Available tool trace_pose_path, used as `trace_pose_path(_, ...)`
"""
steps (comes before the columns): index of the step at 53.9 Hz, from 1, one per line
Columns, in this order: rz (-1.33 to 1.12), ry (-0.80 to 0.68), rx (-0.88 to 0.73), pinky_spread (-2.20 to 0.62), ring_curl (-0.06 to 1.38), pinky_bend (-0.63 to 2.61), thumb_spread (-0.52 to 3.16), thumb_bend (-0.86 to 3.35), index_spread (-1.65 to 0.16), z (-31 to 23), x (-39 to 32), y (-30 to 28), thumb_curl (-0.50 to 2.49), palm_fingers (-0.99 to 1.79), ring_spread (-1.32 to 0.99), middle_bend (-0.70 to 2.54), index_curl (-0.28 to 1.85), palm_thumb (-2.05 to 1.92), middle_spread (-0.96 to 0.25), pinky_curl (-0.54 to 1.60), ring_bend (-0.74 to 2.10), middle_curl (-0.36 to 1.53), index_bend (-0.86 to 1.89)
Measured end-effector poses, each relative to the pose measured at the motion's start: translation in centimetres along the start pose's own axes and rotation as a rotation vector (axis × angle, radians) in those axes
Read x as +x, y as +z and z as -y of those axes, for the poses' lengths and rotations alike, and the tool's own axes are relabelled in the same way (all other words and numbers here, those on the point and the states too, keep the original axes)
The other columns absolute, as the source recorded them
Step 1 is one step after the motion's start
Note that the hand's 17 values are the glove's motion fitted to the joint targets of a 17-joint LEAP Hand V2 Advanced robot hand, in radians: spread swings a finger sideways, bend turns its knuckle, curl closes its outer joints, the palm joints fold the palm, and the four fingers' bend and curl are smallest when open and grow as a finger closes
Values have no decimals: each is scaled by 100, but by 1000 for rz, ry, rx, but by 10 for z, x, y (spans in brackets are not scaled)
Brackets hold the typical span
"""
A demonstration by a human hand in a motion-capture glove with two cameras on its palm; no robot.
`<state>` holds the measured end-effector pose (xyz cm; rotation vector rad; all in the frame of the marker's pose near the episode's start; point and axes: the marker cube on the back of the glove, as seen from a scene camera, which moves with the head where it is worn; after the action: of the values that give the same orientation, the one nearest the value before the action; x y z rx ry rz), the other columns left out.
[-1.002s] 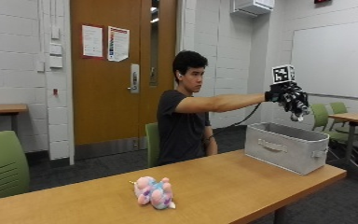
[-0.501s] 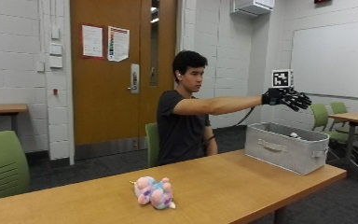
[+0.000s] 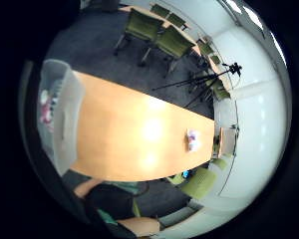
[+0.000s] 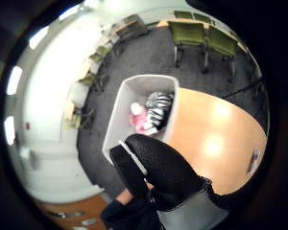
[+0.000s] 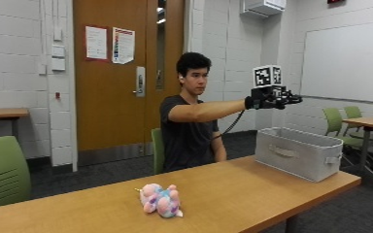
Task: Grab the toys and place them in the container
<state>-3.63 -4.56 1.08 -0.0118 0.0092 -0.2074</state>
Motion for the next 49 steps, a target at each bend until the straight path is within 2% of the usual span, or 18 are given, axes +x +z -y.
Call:
trace_pose_path(14,-49,228,6,-16,21,66,102,-9,-24,-43,176,12,16,-15,-30,16,30,-13,-13,26,28,43,13)
trace_pose_path(26,-51,334,13,-16,24,56,101,-9,-26,-97,292,16,15,-10,-33,19,28,-13,-15,26,26,41,12)
trace_pose_path(39,-72,437,-29,-15,27,51,100,-9,-29,-156,389,24,14,-8,-38,21,25,-13,-18,28,26,42,12)
trace_pose_path(49,-21,459,-130,-13,28,51,98,-10,-29,-186,452,64,14,-11,-39,22,22,-14,-21,30,25,43,6)
